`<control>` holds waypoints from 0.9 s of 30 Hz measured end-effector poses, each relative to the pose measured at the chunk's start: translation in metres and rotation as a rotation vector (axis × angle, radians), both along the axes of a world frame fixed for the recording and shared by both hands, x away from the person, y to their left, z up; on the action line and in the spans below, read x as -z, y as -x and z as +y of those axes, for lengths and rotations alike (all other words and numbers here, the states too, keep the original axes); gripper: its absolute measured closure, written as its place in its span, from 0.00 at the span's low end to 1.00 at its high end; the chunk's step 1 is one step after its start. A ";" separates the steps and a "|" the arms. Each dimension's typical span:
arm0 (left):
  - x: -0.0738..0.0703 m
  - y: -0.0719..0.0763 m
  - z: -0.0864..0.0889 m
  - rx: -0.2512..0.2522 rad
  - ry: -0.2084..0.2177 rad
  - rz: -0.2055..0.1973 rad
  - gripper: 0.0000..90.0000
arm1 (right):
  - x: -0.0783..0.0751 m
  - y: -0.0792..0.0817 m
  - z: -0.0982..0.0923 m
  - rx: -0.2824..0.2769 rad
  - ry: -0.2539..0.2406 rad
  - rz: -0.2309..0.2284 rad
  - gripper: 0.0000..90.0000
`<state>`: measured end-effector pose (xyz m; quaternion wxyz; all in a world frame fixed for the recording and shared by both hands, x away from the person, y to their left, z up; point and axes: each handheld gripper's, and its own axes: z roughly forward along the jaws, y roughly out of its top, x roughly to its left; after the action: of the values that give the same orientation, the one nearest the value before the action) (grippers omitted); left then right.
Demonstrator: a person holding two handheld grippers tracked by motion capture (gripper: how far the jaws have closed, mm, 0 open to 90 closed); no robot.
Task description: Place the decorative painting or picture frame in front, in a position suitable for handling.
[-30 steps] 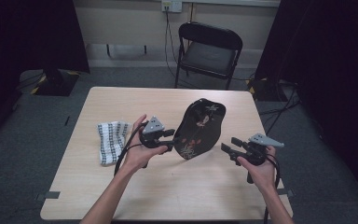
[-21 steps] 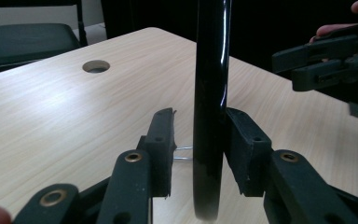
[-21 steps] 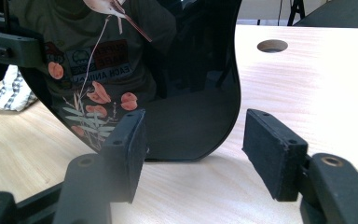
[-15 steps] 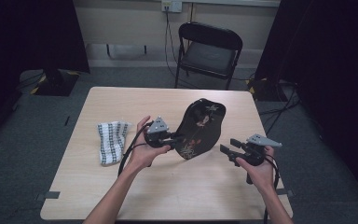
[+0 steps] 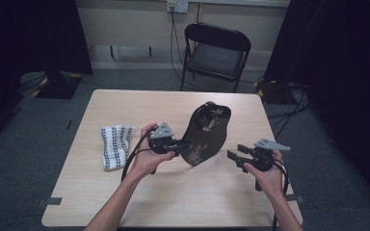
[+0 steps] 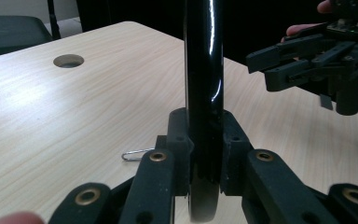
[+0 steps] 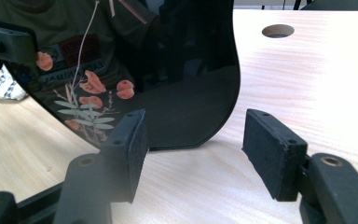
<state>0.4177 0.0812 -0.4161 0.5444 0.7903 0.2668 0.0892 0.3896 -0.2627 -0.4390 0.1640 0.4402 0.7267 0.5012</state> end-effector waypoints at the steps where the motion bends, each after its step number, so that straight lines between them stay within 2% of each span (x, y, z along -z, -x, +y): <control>1: 0.000 0.000 0.000 0.000 0.000 0.000 0.87 | 0.000 0.000 0.000 0.000 0.000 0.000 0.45; 11: -0.002 0.007 0.009 0.009 -0.024 -0.006 0.87 | -0.001 0.001 0.002 -0.003 0.005 -0.007 0.44; 14: -0.001 0.011 0.012 0.021 -0.009 0.005 0.87 | -0.001 0.001 0.003 -0.016 -0.003 -0.007 0.44; 19: -0.002 0.015 0.015 0.024 -0.007 0.015 0.87 | -0.001 0.002 0.006 -0.028 0.001 -0.010 0.44; 27: -0.002 0.023 0.032 0.038 -0.015 0.024 0.87 | -0.003 0.003 0.012 -0.040 -0.004 -0.017 0.44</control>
<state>0.3947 0.1134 -0.4138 0.5369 0.8002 0.2576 0.0714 0.3865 -0.2508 -0.4358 0.1593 0.4214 0.7330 0.5096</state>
